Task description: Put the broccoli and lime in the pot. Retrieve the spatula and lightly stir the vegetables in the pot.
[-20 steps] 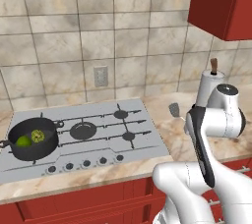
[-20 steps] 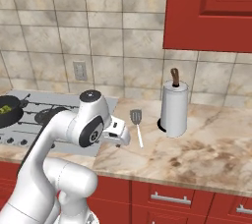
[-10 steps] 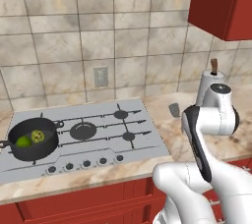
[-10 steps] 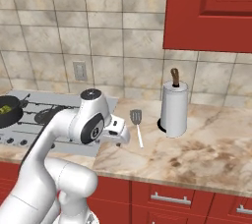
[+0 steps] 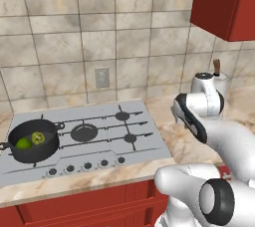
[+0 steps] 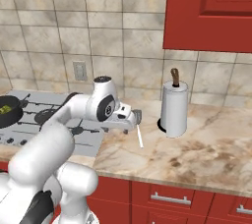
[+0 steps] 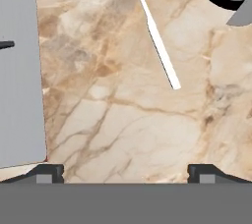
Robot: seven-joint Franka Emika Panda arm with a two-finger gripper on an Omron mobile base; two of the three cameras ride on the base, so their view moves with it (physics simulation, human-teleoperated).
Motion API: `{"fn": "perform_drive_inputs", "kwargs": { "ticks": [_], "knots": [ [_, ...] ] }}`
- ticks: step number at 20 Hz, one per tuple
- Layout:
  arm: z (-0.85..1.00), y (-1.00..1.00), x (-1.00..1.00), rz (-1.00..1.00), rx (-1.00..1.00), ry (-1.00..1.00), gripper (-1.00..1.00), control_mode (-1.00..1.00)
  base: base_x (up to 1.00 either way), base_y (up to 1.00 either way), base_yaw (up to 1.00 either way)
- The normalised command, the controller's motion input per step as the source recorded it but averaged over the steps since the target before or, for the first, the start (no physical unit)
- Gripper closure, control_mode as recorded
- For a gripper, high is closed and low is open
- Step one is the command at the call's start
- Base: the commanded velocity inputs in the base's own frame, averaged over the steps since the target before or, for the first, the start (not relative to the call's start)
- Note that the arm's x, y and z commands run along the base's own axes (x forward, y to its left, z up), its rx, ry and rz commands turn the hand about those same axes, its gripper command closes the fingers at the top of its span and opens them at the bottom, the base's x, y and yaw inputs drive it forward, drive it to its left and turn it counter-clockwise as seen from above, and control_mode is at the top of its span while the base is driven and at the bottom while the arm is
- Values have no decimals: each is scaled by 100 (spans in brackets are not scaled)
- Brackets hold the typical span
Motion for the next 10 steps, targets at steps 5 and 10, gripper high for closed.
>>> {"fn": "perform_drive_inputs", "kwargs": {
  "ticks": [5, 10],
  "knots": [
    [-36, -61, 42, 2, 2, 0, -100, -100, 0, 0, 0],
    [-21, -36, 0, 17, 0, 0, -100, -100, 0, 0, 0]
  ]
}}
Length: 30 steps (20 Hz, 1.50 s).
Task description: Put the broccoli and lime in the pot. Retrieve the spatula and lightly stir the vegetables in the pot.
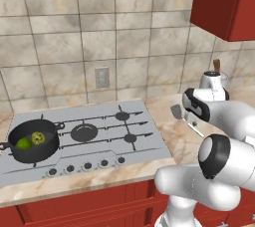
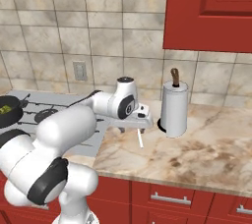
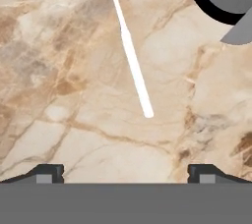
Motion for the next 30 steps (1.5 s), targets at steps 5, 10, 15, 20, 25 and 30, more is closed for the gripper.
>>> {"fn": "perform_drive_inputs", "kwargs": {
  "ticks": [5, 10, 15, 20, 25, 30],
  "knots": [
    [-13, 0, -1, 18, 2, 0, -100, -100, 0, 0, 0],
    [-25, 0, 1, 5, 5, 0, -100, -100, 0, 0, 0],
    [-8, 0, 19, 0, 1, 0, -100, -100, 0, 0, 0],
    [-32, 0, 33, 1, 1, 0, -100, -100, 0, 0, 0],
    [-9, 0, 3, 2, 2, 0, -100, -100, 0, 0, 0],
    [0, -16, 0, 6, 0, 0, -100, -100, 0, 0, 0]
  ]
}}
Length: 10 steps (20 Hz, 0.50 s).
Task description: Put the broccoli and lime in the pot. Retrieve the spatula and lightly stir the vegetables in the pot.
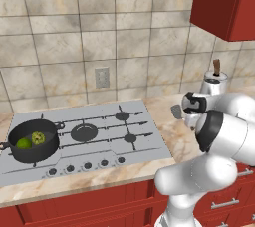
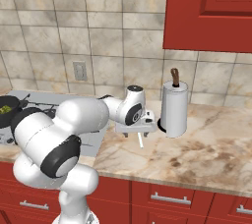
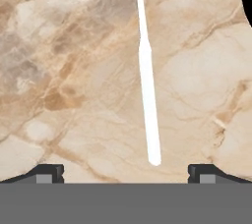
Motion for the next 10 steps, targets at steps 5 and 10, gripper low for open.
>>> {"fn": "perform_drive_inputs", "kwargs": {
  "ticks": [5, 10],
  "knots": [
    [0, -17, 0, 6, 0, 0, -100, -100, 0, 0, 0],
    [-4, -10, 0, 1, 0, 3, -100, -100, 0, 0, 0]
  ]
}}
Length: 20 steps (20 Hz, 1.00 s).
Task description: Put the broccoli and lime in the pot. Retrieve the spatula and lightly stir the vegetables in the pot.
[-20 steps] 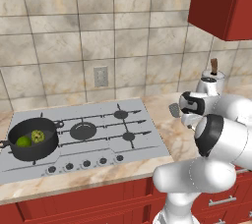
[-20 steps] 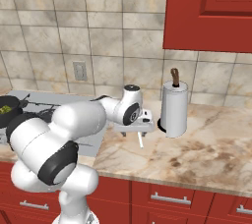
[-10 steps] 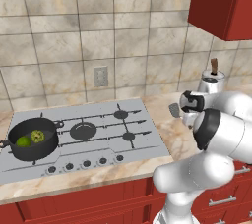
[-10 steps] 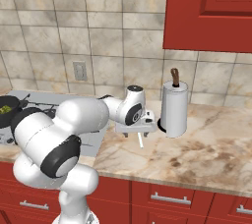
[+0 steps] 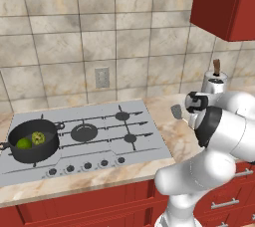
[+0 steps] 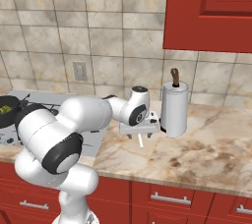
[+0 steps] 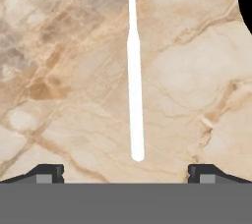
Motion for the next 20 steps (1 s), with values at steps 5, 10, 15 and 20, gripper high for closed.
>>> {"fn": "perform_drive_inputs", "kwargs": {
  "ticks": [5, 10, 15, 20],
  "knots": [
    [-22, 0, 15, 0, 0, 0, -100, -100, 0, 0, 0],
    [-28, 0, 31, 0, 0, 0, -100, -100, 0, 0, 0],
    [-30, 0, 5, 0, 0, 0, -100, -100, 0, 0, 0],
    [-26, 0, 0, 0, 2, 0, -100, -100, 0, 0, 0]
  ]
}}
